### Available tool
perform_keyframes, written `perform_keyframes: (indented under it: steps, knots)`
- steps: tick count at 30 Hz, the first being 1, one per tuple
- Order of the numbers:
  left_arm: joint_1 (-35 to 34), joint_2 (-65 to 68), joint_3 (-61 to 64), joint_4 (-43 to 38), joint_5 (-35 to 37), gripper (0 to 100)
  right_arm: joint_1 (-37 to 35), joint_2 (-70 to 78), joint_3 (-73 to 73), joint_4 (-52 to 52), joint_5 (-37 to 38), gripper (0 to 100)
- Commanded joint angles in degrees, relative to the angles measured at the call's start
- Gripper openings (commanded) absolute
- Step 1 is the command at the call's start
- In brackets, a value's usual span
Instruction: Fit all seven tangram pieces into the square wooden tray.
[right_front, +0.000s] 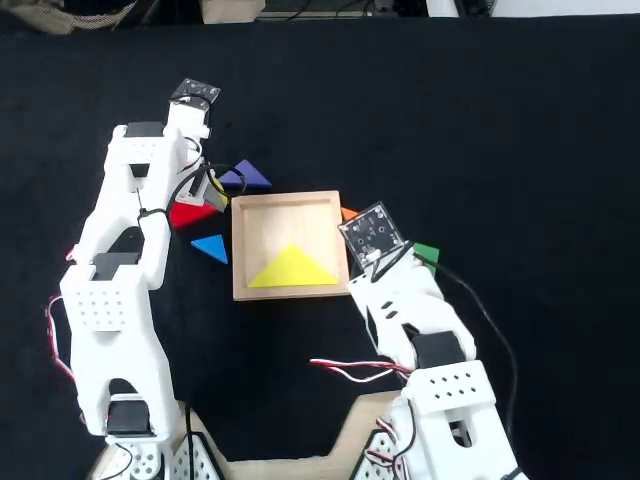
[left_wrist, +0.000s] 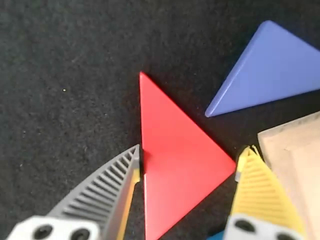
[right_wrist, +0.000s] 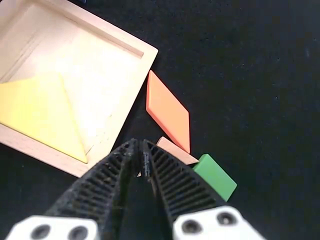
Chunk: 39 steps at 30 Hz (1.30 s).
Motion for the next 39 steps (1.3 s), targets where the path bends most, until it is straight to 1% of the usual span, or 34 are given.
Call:
perform_keyframes:
  steps: [1, 5, 8, 10, 14, 19, 20, 22, 26, 29, 39]
  knots:
    - [-1.0, 0.1, -1.4, -0.3, 0.4, 30, -2.2, -1.3, 0.3, -1.1, 1.1, 1.2]
    - [-0.9, 0.1, -1.3, 0.3, -0.2, 27, -2.2, -1.3, 0.4, -1.1, 2.8, 1.2]
    - [-1.0, -0.1, -2.0, 4.2, -4.2, 28, -2.2, -1.3, 0.4, -1.0, 3.1, 1.2]
    - [-1.2, -0.4, -2.0, 5.3, -5.9, 29, -2.2, -1.3, 0.4, -1.0, 3.1, 1.2]
    - [-1.3, 0.0, -2.1, 5.1, -6.2, 29, -2.2, -1.3, 0.4, -1.0, 3.1, 1.2]
    - [-1.4, 0.1, -1.5, 2.2, -6.2, 29, -2.2, -1.0, 0.5, -1.0, 3.1, 1.2]
    - [-1.4, 0.1, -1.5, 2.3, -7.0, 29, -2.2, -1.0, 0.5, -1.0, 3.2, 1.2]
    - [-1.4, 0.2, -1.1, 2.4, -11.2, 29, -2.2, -1.0, 0.5, -1.0, 3.2, 1.2]
    - [-1.5, 0.2, -1.5, 1.8, -12.0, 20, -2.2, -1.0, 0.5, -1.0, 3.2, 1.2]
    - [-1.5, 0.1, -1.7, 2.2, -12.0, 15, -2.2, -1.1, 0.5, -1.0, 3.2, 1.2]
    - [-1.4, -0.6, -1.7, 2.5, -11.9, 15, -2.2, -1.1, 0.5, -1.0, 3.2, 1.2]
